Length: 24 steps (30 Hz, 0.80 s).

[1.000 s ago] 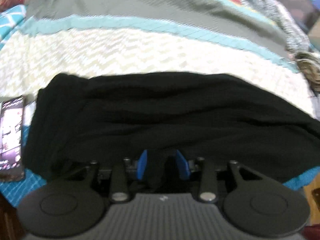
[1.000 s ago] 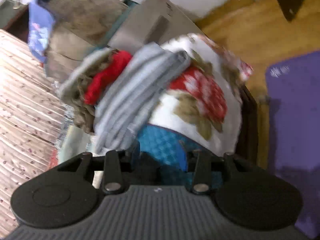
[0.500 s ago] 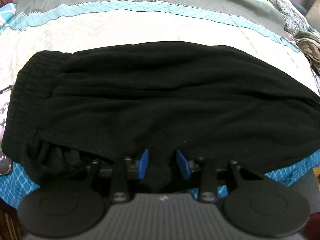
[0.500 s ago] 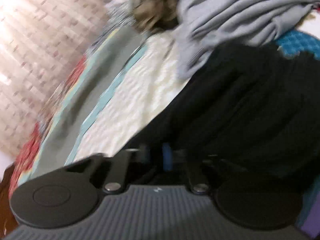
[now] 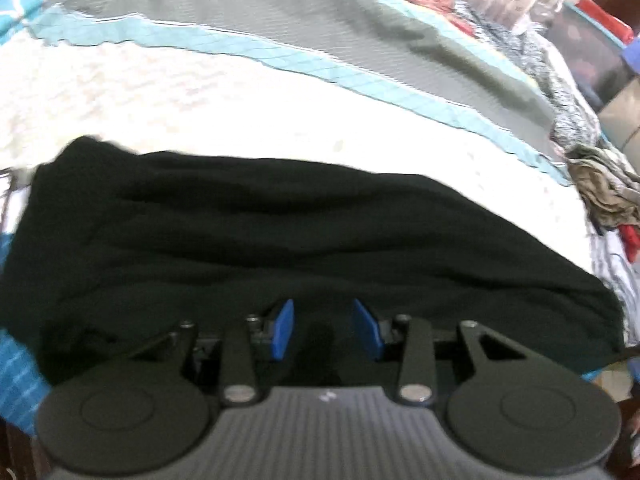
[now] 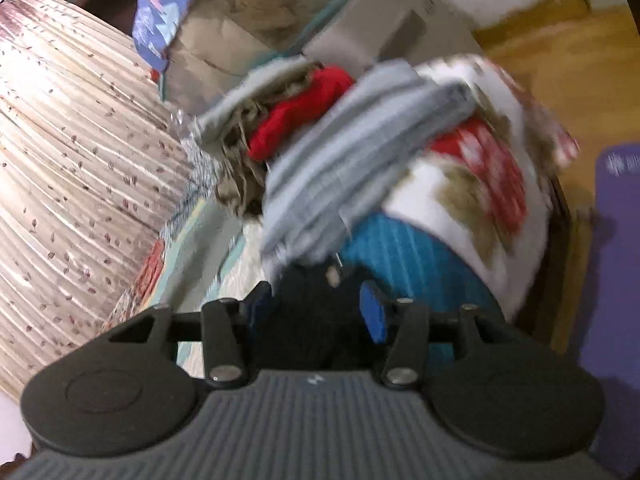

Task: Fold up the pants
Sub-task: 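Lay the pants flat with the left gripper and open it while the right gripper holds the waistband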

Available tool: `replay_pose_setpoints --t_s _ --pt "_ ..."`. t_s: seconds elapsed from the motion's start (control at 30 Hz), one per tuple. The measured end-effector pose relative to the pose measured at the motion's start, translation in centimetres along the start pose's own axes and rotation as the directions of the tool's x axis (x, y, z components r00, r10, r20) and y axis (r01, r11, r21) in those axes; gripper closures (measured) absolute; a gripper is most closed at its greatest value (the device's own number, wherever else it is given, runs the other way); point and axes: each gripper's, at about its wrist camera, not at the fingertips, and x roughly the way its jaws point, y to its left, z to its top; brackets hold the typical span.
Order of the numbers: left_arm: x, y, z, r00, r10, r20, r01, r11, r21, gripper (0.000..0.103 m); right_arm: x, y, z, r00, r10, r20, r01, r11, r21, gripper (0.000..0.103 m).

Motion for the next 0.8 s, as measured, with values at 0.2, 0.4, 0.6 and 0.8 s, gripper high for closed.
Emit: replay_pose_setpoints --t_s 0.2,0.4,0.6,0.8 --pt "2.8 -3.6 0.1 0.996 -0.032 -0.078 0.037 0.997 0.073 0.068 2.6 -1.3 -3.2 0.996 0.015 -0.090 -0.008 0.998 0.068 0.049" --pt "2.5 -4.1 -0.6 0.996 -0.020 -0.092 0.028 0.996 0.080 0.064 5.3 -1.0 -3.0 0.997 0.009 -0.074 -0.005 0.999 0.049 0.035" --pt "2.3 -2.8 -0.5 0.996 -0.004 -0.094 0.005 1.000 0.009 0.063 4.3 1.4 -1.8 0.999 0.002 0.041 0.004 0.990 -0.141 0.036" --pt "2.9 -3.5 -0.2 0.994 -0.014 -0.105 0.016 1.000 0.012 0.063 6.6 1.1 -0.9 1.000 -0.011 0.019 0.013 0.994 -0.113 0.047"
